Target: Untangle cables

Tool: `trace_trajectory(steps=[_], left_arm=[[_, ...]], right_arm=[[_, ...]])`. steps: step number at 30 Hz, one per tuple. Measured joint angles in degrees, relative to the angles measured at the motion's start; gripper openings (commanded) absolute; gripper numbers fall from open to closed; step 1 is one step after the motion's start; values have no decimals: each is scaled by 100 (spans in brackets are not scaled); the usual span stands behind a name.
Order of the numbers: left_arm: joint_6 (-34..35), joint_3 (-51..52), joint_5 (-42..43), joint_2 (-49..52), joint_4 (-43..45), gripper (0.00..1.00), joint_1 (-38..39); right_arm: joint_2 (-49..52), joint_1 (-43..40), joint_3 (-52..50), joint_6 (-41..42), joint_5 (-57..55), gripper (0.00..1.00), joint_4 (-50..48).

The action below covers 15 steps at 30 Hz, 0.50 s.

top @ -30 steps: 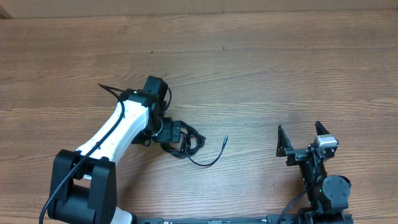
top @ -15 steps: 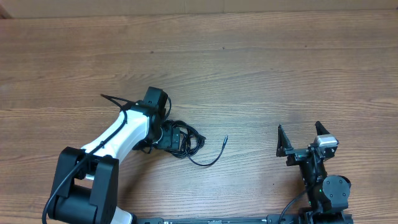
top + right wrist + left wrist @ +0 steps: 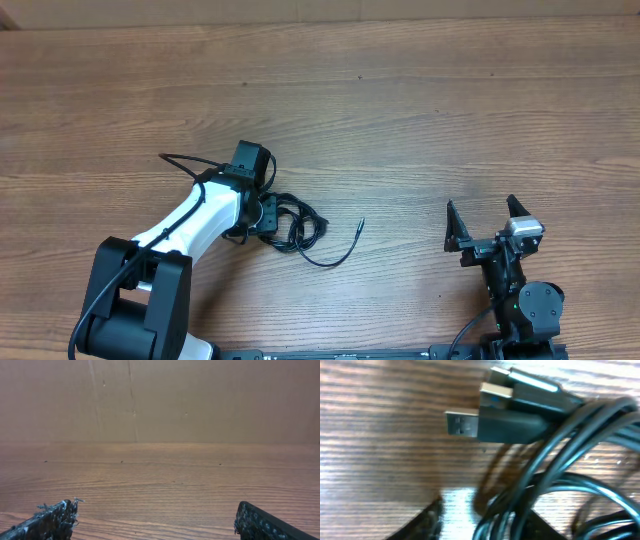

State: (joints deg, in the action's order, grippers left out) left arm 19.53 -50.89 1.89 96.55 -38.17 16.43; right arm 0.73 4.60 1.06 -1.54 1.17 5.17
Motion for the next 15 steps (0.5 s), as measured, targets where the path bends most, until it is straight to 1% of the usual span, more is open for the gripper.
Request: trace_trajectory(steps=[1,3,9,11,13,15], left_arm=[[-13,4,17,0,17,22,0],[-17,9,55,0,50,4,0],[-68,11,90,0,50,4,0],[-262,-15,166,4,0,4,0],[-658,-240,352,15,-284,4,0],[-1110,-774,522,4,-476,4,0]], right_arm=[[0,0,0,2,0,100,0],[0,-2,0,2,-2,100,0],[0,-2,0,2,-2,100,0],[0,0,0,4,-4,100,-2],[0,-2,0,2,-2,100,4],[0,0,0,2,-7,100,-2]])
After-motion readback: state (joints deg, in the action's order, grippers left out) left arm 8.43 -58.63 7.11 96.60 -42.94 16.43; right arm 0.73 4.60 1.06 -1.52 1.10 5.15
